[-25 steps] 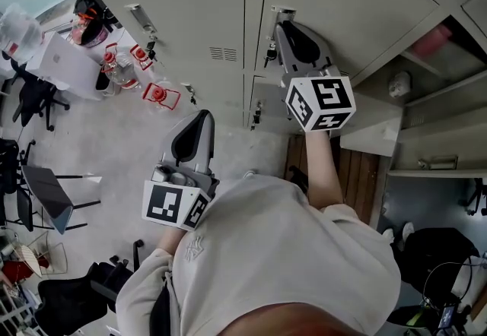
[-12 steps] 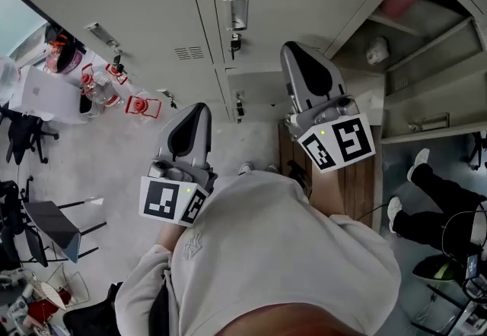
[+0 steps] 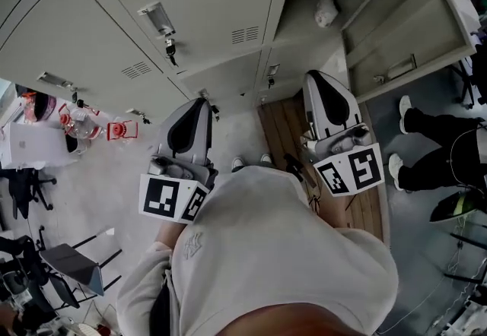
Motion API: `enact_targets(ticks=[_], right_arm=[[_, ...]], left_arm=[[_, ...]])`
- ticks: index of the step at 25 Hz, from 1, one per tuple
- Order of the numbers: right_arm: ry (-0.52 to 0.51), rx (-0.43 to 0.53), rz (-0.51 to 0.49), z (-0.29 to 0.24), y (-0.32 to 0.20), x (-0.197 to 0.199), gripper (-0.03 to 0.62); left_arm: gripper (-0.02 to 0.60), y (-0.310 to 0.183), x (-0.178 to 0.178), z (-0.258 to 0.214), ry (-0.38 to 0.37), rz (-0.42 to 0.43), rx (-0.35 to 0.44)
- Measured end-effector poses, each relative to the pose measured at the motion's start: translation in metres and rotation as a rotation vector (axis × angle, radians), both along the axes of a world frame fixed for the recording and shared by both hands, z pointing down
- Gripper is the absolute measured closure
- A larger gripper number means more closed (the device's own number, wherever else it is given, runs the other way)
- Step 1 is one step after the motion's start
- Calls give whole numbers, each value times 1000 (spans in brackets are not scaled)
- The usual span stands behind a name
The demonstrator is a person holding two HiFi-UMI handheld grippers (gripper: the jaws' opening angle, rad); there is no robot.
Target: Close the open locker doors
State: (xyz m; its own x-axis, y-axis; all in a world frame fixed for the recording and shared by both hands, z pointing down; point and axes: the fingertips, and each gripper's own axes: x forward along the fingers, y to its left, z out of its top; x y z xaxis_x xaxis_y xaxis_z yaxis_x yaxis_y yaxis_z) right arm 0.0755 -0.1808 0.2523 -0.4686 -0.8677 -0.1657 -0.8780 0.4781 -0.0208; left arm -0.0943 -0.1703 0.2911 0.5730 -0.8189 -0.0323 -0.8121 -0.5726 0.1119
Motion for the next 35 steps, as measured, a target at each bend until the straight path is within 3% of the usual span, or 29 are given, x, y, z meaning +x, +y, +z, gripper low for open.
enact_targets(ticks=[10, 17, 20, 22, 26, 35], right_arm=[[-10, 0, 187, -1, 36, 123, 582], [-3, 35, 261, -3, 50, 209, 582], [63, 39, 272, 3, 44, 239, 582], [102, 41, 250, 10, 35, 250, 582], [67, 27, 157, 17, 25, 255, 580], [43, 3, 110, 24, 4, 257, 580]], left_arm=[[583, 8, 112, -8, 20, 157, 11], [583, 16, 161, -7, 19, 188, 14], [583, 22, 177, -5, 14, 192, 14], [583, 26, 185, -4, 9, 190, 15], [583, 31, 192, -3, 2, 162, 21], [583, 35, 188, -1, -3, 100, 17]])
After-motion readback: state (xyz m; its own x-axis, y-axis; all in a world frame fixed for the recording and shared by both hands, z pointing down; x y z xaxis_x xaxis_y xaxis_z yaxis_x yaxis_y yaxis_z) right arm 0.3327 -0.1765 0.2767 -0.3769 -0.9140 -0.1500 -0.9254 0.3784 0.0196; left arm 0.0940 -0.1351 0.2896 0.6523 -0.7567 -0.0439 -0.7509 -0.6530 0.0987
